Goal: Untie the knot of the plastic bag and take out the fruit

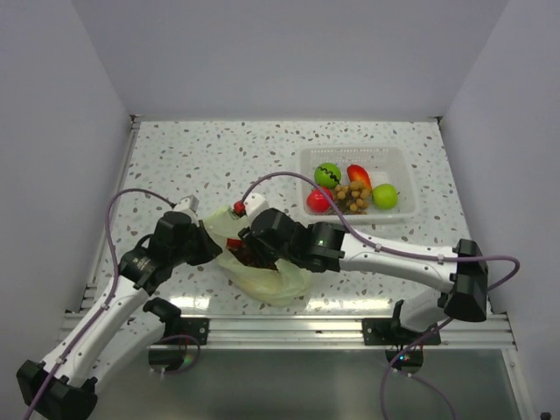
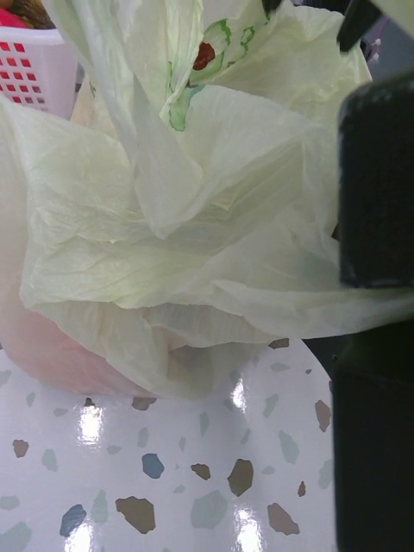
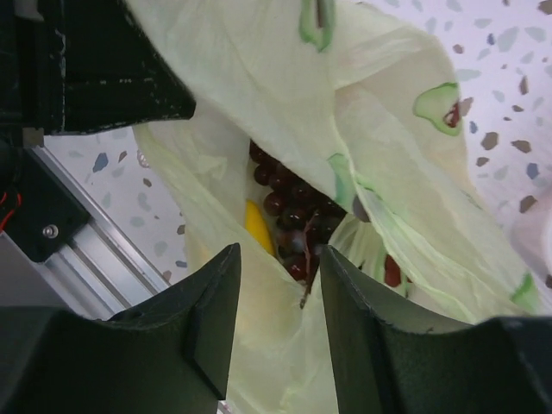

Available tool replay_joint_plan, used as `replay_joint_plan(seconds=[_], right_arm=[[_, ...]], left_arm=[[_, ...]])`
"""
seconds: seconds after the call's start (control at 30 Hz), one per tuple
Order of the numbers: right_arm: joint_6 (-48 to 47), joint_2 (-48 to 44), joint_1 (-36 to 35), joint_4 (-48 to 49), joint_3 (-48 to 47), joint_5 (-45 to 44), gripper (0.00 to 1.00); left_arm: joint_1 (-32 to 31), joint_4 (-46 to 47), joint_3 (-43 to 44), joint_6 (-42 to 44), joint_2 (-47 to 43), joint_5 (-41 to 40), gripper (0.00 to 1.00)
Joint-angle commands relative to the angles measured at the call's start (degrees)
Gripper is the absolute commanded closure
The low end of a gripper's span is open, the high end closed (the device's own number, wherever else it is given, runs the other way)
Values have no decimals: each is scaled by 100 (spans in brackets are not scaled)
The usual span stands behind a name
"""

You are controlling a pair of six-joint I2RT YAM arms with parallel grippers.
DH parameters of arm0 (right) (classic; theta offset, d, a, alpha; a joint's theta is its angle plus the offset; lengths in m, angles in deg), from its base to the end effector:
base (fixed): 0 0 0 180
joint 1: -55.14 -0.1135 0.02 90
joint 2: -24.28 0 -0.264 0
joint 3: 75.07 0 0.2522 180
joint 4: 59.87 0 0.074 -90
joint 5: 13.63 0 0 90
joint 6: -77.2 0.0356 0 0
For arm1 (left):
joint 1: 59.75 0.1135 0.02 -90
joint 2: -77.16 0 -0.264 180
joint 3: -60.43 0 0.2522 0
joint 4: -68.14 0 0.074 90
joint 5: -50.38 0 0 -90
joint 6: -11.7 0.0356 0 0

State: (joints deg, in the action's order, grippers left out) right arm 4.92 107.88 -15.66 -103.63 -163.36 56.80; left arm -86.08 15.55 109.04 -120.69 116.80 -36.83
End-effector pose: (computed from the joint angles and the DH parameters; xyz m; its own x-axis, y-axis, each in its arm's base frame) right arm 0.1183 0.3034 0.3287 -0.4422 -0.3979 -0.8038 -0.7031 0.7103 0.0352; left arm 0.1293 -0.0659 0.2457 -0.7766 -0.3670 -0.5120 -0.0663 0.8559 -0.5129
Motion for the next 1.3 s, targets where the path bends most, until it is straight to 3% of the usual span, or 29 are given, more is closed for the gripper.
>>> replay_joint_plan(seconds=[0.0, 0.3, 0.53, 0.73, 0.97, 1.07, 1.17, 1.27], right_arm=[[-163, 298, -126, 398, -185, 384, 54], [-269, 1368, -65, 758, -19, 77, 56], [-93, 1862, 207, 890, 235, -55, 50], [-14, 1652, 287, 777, 552, -222, 31], [-84, 1581, 409, 706, 904, -4, 23], [-189, 1704, 445, 829, 940, 321, 26], [-312, 1932, 436, 943, 799, 507, 36], [-444, 1924, 436, 1031, 632, 612, 64]], left_arm=[[-22, -257, 373, 38, -105, -120, 100], [-22, -301, 198, -6, -228, 108, 100], [-22, -354, -22, -85, -404, 161, 100], [-22, -327, -128, -68, -422, 117, 100], [-22, -266, -154, -15, -299, 117, 100], [-22, -187, -215, -32, -273, 169, 100], [-22, -64, -259, -76, -220, 240, 100], [-22, -11, -207, -85, -176, 222, 100]])
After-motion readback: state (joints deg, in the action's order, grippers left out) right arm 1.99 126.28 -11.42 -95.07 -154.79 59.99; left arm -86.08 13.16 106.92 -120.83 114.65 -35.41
